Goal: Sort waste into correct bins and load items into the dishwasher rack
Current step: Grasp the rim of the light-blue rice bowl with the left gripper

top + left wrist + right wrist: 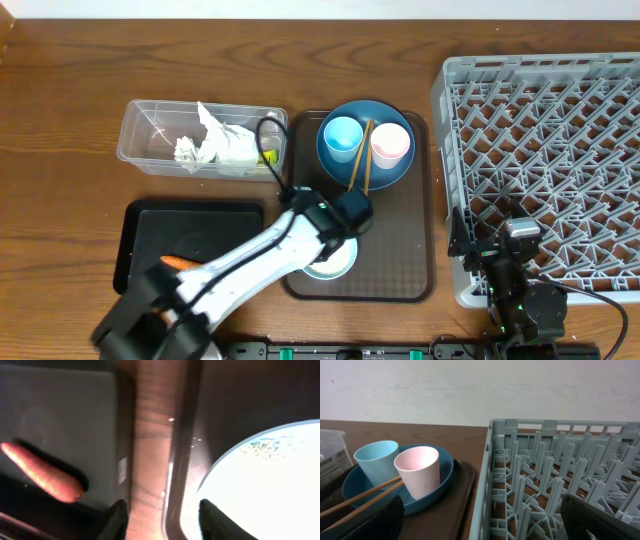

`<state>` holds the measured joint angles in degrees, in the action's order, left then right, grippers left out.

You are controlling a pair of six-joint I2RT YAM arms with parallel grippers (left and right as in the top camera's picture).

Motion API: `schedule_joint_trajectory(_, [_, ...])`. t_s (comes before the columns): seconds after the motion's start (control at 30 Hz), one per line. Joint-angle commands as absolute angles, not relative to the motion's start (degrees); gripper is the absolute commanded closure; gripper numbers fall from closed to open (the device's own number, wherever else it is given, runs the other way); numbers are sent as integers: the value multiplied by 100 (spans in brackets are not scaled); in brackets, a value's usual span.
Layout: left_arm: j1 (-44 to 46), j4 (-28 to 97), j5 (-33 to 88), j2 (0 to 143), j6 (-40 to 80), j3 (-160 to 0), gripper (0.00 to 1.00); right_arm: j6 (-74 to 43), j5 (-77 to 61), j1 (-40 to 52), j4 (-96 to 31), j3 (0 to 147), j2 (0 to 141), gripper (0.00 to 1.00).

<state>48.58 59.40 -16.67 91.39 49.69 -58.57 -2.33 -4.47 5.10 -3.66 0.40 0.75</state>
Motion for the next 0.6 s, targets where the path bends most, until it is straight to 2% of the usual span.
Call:
schedule_joint_trajectory(0.0, [4724,6180,-1741,8429,4869,-6069,43,-209,-449,565,-390,32,75,1])
schedule_joint_trajectory(0.17, [4718,6160,-921,7568,4547,-6324,31,-209,-449,565,-390,32,75,1])
schedule_joint_trajectory(0.23, [4720,5927,-325,7310,4327,-6324,8,-209,-449,565,-390,32,75,1])
schedule_joint_trajectory(0.27, [4720,5793,30,7225,4202,-6324,0,-207,-449,565,-390,32,75,1])
schedule_joint_trajectory(0.4, [4735,5367,1116,7164,4025,-6324,2,-209,-449,565,-390,32,75,1])
schedule_joint_trajectory(0.57, [4871,5059,1616,7367,4029,-6322,2,-209,-449,565,-390,32,75,1])
